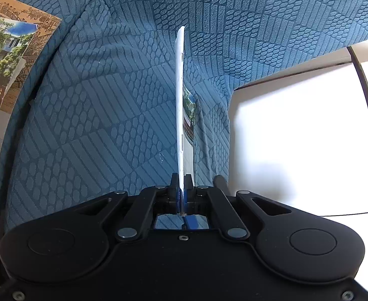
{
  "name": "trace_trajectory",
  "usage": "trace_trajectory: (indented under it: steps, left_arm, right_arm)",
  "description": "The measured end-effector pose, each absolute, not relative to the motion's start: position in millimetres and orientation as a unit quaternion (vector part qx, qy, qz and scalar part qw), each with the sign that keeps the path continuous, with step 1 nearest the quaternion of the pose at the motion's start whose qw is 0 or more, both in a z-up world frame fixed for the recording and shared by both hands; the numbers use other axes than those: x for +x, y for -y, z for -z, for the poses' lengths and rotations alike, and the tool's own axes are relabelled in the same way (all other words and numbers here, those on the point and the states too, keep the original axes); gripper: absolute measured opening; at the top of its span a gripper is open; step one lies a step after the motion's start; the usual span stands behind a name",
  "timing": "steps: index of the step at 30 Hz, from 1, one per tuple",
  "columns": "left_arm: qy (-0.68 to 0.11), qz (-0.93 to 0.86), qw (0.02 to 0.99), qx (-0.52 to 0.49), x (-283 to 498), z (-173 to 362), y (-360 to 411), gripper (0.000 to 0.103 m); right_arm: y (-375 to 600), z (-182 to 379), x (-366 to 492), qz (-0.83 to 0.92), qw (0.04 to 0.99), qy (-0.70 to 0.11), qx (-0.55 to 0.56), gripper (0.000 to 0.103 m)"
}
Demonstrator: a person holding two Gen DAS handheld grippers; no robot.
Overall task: Organize objects
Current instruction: 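Lift and carry the pinched postcard toward the stack with both tools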
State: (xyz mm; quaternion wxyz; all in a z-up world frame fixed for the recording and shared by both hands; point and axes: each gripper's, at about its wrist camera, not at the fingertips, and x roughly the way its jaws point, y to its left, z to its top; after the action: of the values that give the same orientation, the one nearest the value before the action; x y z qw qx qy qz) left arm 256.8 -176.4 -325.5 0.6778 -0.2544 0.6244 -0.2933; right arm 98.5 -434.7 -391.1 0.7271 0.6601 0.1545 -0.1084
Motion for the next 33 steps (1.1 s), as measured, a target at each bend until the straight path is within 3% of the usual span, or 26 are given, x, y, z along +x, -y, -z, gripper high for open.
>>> trace_trajectory:
  steps: [3,7,9,15,33]
  left_arm:
    - [-0.622,0.293,0.681,-0.253,257.8,322.3,174.1,0.001]
    - [-0.616,0.29,0.69,-0.245,258.7,317.2,169.9,0.002]
    - [-0.614,0.291,0.693,-0.242,259.1,316.0,167.6,0.002]
    - [-0.613,0.294,0.694,-0.236,257.0,311.5,159.5,0.002]
    - [-0.598,0.334,0.685,-0.249,233.4,258.9,115.8,0.003]
  right_arm:
    - [436.0,391.9,97.8,0.135,0.727,-0.155,0.655,0.052]
    - [433.4,388.1,99.0,0.155,0.739,-0.166,0.635,0.017]
    - [432.0,385.3,102.1,0.154,0.746,-0.168,0.626,0.01]
    - [425.5,364.7,98.2,0.15,0.771,-0.165,0.596,0.005]
    - [396.0,280.8,69.6,0.145,0.827,-0.154,0.521,0.004]
